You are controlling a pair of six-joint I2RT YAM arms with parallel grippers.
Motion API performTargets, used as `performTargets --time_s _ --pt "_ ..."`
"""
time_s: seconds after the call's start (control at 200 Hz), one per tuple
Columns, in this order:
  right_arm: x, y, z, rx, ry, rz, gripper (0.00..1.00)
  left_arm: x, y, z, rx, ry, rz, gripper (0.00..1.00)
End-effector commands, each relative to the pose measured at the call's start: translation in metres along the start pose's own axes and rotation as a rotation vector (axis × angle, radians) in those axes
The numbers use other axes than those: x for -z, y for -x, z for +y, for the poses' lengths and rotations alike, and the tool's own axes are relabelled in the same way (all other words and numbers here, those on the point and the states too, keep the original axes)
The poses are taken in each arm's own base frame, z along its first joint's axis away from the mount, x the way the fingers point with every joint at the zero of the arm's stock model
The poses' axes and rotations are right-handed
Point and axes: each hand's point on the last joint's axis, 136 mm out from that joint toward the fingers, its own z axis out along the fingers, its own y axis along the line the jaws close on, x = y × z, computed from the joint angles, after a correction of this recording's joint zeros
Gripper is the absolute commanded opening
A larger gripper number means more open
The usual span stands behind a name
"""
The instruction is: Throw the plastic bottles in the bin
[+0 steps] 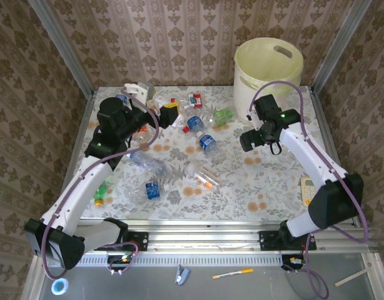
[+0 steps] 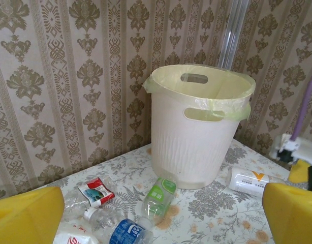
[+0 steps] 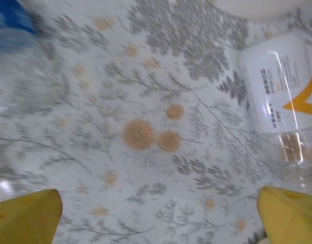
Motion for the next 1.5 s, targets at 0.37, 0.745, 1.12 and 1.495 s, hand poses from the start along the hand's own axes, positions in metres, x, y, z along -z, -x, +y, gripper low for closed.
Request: performTargets --time_s 0.37,0.745,1.12,1.495 --pt "-0.065 -0.008 -0.082 0.084 -0.262 0.225 1.0 0.017 0.003 -0.01 -0.045 -0.009 -0.005 1.0" --pt "-0.108 0.006 -0.114 0.055 -0.254 0.249 1.0 0.024 0.0 -0.009 -0.059 0.01 0.012 1.0" --pt "-0.148 0.011 -0.123 0.023 -0.171 0.311 1.0 0.025 -0.001 -0.008 -0.077 0.017 0.035 1.0" --pt "-0.164 -0.012 -0.083 -0.024 0.002 0.34 0.94 0.026 0.003 -0.008 -0.083 0.021 0.035 1.0"
